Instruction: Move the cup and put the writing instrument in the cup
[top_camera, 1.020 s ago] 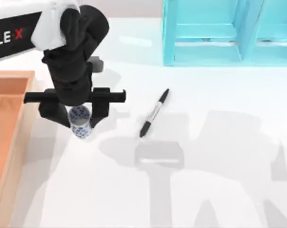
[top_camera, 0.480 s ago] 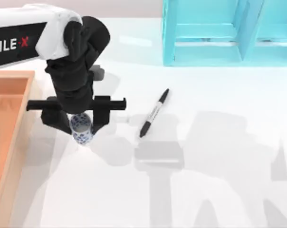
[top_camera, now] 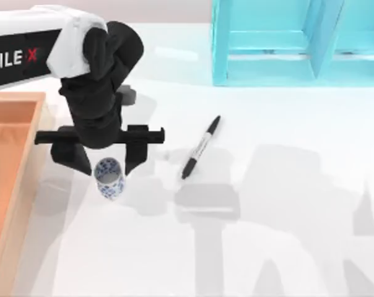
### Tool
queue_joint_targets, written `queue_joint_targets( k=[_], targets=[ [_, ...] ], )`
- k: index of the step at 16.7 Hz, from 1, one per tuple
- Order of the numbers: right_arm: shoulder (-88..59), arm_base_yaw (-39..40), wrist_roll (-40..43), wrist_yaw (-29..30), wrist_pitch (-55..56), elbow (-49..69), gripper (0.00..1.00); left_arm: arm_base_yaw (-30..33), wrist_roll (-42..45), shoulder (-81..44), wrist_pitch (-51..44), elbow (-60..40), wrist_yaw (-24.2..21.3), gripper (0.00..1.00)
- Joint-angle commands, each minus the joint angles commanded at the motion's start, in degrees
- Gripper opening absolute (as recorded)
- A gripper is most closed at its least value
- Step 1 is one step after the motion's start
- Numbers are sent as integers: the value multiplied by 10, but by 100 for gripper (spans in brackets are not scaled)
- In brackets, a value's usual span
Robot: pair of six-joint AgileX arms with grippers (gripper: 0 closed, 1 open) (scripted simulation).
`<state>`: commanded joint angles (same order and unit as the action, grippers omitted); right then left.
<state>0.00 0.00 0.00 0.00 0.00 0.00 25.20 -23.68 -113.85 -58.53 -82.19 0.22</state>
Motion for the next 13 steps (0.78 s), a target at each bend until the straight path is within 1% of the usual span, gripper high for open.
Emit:
queue_joint_targets(
  k=[2,3,13],
  targets=[
    [0,0,0,0,0,0,100,0,0,0,0,0,0,98],
    [0,0,0,0,0,0,100,0,0,0,0,0,0,100],
    [0,0,0,0,0,0,100,0,0,0,-8,-8,0,100]
  ],
)
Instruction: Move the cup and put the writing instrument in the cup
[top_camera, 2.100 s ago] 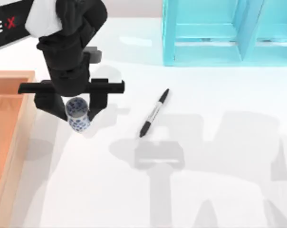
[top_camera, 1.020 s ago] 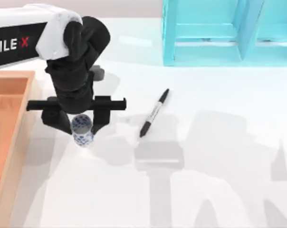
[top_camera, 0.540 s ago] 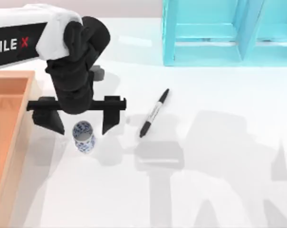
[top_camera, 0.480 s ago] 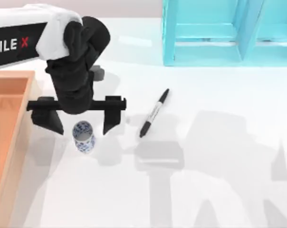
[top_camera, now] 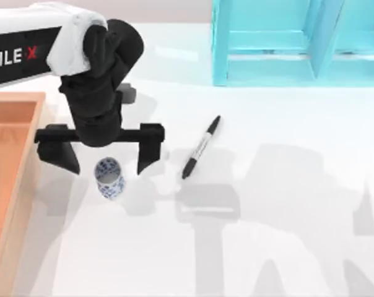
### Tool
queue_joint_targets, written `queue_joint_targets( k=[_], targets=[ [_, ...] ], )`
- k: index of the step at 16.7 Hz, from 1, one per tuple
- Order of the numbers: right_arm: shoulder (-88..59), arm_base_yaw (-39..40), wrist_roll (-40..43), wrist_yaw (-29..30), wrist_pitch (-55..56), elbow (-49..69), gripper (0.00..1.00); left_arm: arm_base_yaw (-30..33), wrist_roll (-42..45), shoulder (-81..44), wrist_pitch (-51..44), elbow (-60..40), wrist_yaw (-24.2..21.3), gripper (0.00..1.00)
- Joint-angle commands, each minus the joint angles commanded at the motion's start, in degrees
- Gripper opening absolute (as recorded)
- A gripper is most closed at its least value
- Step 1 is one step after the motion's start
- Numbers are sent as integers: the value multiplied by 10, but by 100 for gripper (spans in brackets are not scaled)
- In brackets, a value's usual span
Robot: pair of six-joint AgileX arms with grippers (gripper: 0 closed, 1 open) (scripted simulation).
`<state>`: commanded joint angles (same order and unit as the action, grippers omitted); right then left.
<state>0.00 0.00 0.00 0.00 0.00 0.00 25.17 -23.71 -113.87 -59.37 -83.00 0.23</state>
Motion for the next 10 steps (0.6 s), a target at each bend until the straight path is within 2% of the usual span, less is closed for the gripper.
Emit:
queue_joint_targets(
  k=[4,10],
  targets=[
    [0,0,0,0,0,0,100,1,-1,-1,-74,-73,0,100],
    [0,0,0,0,0,0,100,3,-2,1,-242,-238,-1,100]
  ],
)
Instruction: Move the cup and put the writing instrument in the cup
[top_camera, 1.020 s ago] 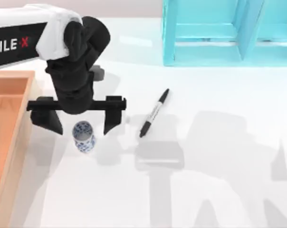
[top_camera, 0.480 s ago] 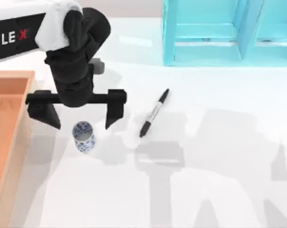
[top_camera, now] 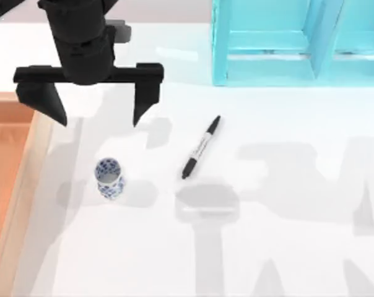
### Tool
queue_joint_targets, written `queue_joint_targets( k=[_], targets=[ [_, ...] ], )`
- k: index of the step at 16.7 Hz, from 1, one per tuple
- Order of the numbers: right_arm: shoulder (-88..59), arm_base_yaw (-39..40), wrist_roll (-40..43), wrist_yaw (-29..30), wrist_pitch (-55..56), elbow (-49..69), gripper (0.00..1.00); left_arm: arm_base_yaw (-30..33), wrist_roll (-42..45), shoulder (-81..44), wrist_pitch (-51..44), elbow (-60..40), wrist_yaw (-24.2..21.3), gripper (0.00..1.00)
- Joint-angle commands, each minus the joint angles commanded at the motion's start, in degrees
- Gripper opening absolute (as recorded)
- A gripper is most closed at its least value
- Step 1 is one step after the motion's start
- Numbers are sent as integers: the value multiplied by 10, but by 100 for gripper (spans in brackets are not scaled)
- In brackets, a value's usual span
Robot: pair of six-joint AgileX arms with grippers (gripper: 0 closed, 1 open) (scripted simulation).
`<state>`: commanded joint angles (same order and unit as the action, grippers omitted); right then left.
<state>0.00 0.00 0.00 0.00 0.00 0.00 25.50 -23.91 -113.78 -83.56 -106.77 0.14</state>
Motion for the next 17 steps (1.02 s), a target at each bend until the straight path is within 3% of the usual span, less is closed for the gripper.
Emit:
queue_joint_targets(
  k=[6,12,17],
  targets=[
    [0,0,0,0,0,0,100,0,-1,4,-92,-92,1,100],
    [0,0,0,0,0,0,100,9,5,-17,-84,-104,8,100],
    [0,0,0,0,0,0,100,71,41,-130,-39,-180,51,100]
  ],
)
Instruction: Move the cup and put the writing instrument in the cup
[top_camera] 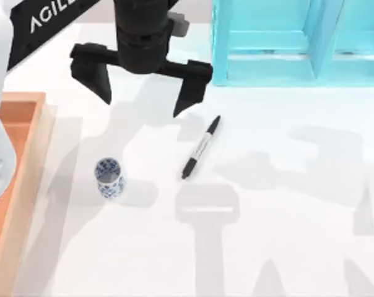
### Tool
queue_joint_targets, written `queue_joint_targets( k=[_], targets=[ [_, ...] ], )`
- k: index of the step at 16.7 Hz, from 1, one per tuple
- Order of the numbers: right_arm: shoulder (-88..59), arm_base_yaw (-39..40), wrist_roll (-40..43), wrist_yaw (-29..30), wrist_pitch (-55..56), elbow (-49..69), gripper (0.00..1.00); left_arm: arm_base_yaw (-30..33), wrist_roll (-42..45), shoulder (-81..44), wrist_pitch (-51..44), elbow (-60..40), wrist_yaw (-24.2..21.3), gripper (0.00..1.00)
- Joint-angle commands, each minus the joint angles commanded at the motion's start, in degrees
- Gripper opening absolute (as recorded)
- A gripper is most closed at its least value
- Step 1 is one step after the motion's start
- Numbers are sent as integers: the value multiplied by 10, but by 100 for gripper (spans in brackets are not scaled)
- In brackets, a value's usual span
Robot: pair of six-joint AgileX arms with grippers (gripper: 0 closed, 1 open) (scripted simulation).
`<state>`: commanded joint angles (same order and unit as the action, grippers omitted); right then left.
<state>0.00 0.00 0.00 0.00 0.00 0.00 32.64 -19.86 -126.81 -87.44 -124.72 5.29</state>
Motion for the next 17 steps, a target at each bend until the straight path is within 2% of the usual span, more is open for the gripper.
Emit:
queue_joint_targets(
  k=[7,13,17],
  targets=[
    [0,0,0,0,0,0,100,92,55,-163,72,-106,65,100],
    [0,0,0,0,0,0,100,96,59,-175,79,-110,69,100],
    [0,0,0,0,0,0,100,91,68,-185,138,-66,70,100]
  ],
)
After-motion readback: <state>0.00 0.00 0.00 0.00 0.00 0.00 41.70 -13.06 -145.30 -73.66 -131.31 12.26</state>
